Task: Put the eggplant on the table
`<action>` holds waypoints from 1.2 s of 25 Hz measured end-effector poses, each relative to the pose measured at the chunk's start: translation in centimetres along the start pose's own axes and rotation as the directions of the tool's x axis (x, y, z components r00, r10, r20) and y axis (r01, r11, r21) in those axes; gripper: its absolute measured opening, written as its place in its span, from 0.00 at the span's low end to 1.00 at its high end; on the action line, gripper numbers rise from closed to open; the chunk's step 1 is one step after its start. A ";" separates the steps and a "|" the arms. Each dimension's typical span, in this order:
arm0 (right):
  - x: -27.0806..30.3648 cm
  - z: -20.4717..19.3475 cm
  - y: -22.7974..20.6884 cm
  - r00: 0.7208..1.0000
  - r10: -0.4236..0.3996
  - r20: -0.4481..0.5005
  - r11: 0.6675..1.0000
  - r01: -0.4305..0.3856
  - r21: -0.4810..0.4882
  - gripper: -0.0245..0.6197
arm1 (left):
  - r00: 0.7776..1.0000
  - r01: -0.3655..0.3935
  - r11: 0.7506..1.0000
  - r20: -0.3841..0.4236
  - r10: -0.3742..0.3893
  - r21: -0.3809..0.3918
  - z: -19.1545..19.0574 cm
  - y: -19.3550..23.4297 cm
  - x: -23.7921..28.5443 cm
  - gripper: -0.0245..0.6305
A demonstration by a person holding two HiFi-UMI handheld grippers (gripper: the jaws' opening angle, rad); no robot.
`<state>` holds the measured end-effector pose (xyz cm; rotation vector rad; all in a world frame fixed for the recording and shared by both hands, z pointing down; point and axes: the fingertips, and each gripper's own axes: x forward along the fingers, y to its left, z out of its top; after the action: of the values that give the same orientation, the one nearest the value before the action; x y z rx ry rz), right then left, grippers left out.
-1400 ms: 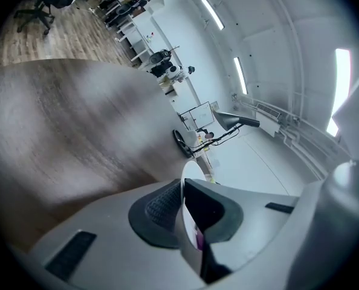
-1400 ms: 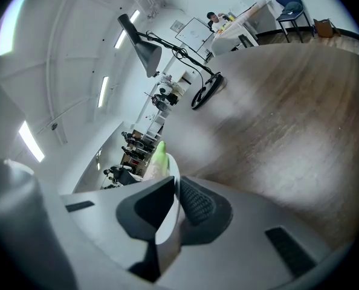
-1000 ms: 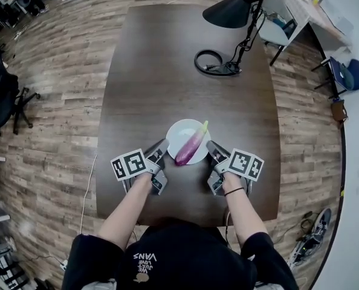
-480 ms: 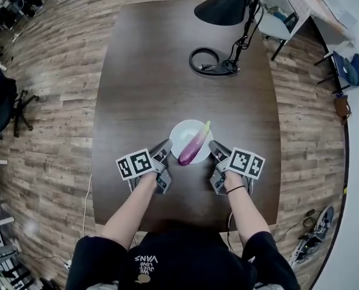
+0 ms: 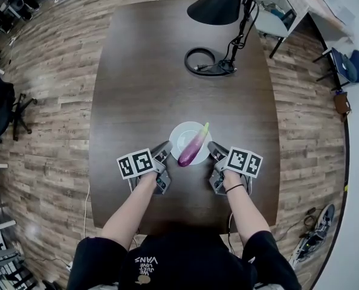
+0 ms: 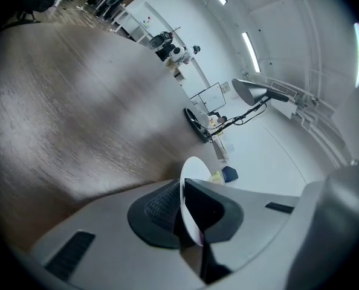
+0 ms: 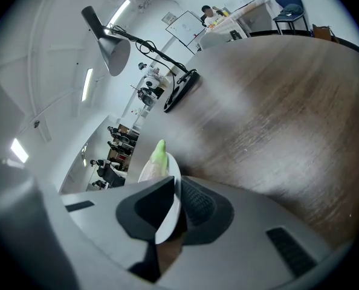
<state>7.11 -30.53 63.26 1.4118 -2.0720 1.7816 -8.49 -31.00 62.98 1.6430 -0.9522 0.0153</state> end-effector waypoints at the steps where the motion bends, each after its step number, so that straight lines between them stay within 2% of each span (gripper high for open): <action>1: 0.1 0.0 -0.1 1.000 -0.004 -0.004 1.000 0.004 -0.003 0.09 | 1.000 -0.006 1.000 -0.006 0.006 0.004 -0.1 0.1 0.1 0.08; 13: 0.7 -0.2 -0.8 0.999 -0.031 -0.028 0.999 0.030 -0.012 0.09 | 0.997 -0.053 0.998 -0.046 0.054 0.021 -0.4 0.7 0.6 0.08; 21: 1.0 -0.2 -1.0 0.998 -0.046 -0.034 0.999 0.046 -0.012 0.09 | 0.995 -0.067 0.998 -0.071 0.067 0.006 -0.3 1.1 0.9 0.08; 30: 1.1 -0.4 -1.1 0.996 -0.072 -0.054 0.997 0.071 -0.022 0.09 | 0.986 -0.119 0.993 -0.115 0.120 0.020 -0.7 1.5 1.2 0.08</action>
<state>7.02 -30.78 64.90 1.3968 -1.9811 1.7475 -8.28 -31.10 64.98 1.5774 -0.9616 0.1972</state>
